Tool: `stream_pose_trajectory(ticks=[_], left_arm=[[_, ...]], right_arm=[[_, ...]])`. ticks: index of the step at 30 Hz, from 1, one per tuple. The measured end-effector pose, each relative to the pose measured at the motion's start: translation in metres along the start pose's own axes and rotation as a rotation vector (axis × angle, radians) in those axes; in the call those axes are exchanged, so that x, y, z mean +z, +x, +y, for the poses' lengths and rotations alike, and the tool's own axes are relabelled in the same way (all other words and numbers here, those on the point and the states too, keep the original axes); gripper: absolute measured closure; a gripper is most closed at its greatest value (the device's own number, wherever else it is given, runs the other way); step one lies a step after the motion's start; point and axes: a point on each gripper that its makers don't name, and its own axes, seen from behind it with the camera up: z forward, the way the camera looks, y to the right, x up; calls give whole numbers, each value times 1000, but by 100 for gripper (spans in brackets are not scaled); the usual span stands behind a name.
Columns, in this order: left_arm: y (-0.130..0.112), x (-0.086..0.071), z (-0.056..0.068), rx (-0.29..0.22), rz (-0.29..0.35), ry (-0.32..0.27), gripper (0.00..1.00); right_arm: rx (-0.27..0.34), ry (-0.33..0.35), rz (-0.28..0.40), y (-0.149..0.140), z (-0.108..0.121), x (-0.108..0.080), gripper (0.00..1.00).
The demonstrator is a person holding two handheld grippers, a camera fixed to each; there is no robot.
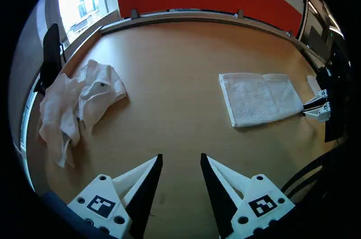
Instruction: Fold towel
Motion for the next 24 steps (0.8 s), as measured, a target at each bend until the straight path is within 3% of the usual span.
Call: stream_pose_trajectory(ticks=[7, 15, 24], left_arm=[[-1, 1, 0, 5, -3, 0, 39], [1, 0, 1, 5, 0, -1, 39], [4, 0, 2, 15, 5, -2, 39]], right_arm=[[1, 3, 3, 1, 0, 2, 92], [28, -2, 28, 7, 0, 0, 92], [5, -34, 72, 25, 6, -20, 92]])
